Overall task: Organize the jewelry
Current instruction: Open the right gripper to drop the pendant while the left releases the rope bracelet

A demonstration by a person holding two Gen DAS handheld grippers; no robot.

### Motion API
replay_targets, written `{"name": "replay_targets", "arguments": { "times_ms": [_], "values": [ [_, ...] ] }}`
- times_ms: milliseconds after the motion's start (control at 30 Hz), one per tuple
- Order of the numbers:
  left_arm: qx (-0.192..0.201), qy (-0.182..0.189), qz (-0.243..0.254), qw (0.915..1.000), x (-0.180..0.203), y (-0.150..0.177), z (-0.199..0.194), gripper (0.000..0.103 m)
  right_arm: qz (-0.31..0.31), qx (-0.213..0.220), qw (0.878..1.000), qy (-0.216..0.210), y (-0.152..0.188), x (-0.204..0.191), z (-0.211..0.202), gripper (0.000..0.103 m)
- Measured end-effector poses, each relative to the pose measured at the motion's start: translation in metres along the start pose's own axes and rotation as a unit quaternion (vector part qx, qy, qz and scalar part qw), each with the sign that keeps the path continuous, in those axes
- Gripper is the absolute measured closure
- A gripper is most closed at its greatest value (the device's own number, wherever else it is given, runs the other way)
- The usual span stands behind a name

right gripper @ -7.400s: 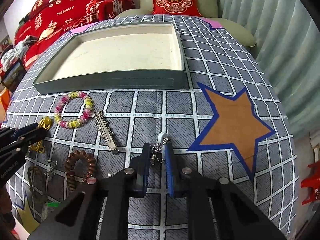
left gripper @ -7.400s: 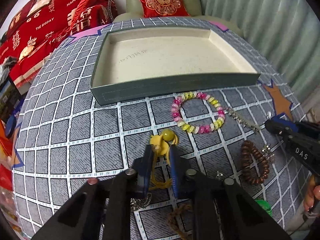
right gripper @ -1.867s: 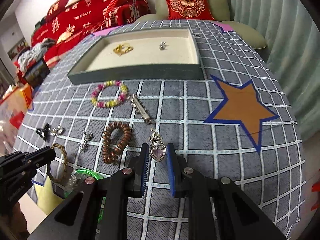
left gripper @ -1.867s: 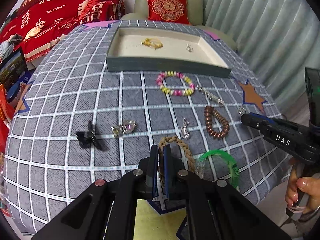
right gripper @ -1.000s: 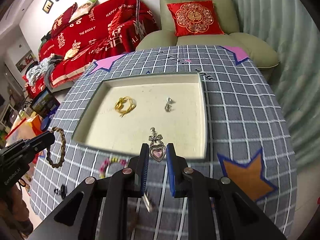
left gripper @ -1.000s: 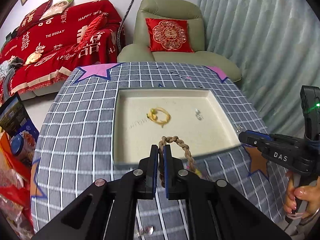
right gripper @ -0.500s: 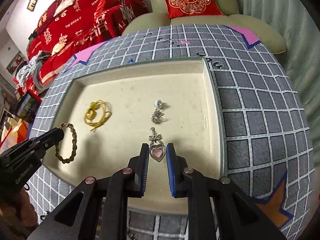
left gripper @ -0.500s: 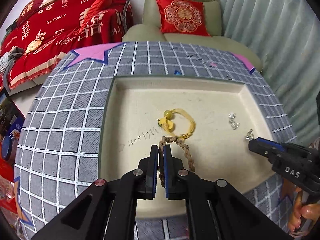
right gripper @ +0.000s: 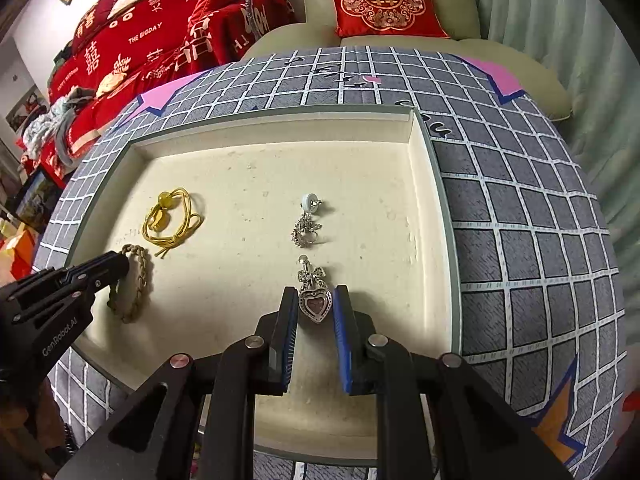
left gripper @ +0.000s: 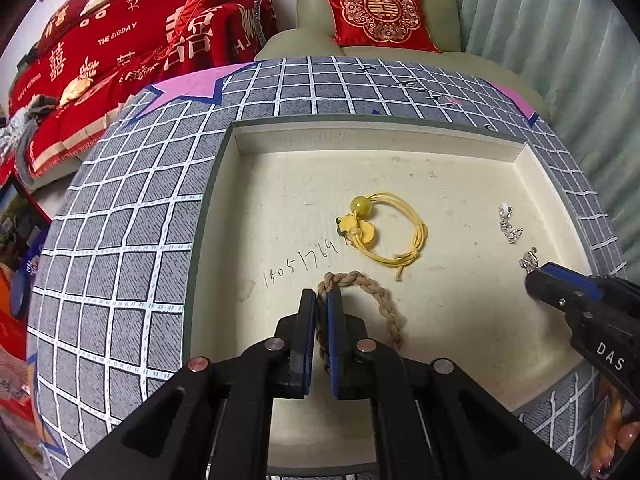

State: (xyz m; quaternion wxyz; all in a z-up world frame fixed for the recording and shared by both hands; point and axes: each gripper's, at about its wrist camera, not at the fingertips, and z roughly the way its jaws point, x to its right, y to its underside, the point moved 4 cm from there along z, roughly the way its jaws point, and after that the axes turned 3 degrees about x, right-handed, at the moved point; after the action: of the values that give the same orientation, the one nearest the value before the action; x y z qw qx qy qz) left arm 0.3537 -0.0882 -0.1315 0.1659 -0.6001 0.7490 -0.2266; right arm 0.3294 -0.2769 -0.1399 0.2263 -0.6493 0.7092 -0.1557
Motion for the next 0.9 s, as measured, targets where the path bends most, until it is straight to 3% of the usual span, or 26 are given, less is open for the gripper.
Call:
{"name": "replay_targets", "arguments": {
  "times_ms": [67, 100, 133, 333, 900],
  "values": [
    [-0.001, -0.009, 0.001, 1.0, 0.0, 0.0, -0.001, 0.089, 0.004, -0.003, 1.0, -0.007, 0.0, -0.001, 0.0, 0.07],
    [-0.001, -0.013, 0.0, 0.9999, -0.001, 0.0, 0.0, 0.089, 0.007, -0.004, 1.0, -0.011, -0.001, -0.001, -0.001, 0.052],
    [0.001, -0.02, -0.001, 0.9998, -0.002, 0.0, -0.002, 0.089, 0.013, -0.005, 1.0, -0.013, -0.001, 0.0, -0.001, 0.042],
    [0.024, -0.033, -0.006, 0.9992, -0.008, -0.001, -0.012, 0.089, 0.032, 0.015, 0.999, -0.027, -0.005, 0.005, -0.017, 0.041],
    [0.022, -0.023, 0.008, 0.9995, 0.001, -0.002, -0.008, 0.089, 0.06, 0.037, 0.997, -0.028, -0.002, 0.019, -0.046, 0.04]
  ]
}}
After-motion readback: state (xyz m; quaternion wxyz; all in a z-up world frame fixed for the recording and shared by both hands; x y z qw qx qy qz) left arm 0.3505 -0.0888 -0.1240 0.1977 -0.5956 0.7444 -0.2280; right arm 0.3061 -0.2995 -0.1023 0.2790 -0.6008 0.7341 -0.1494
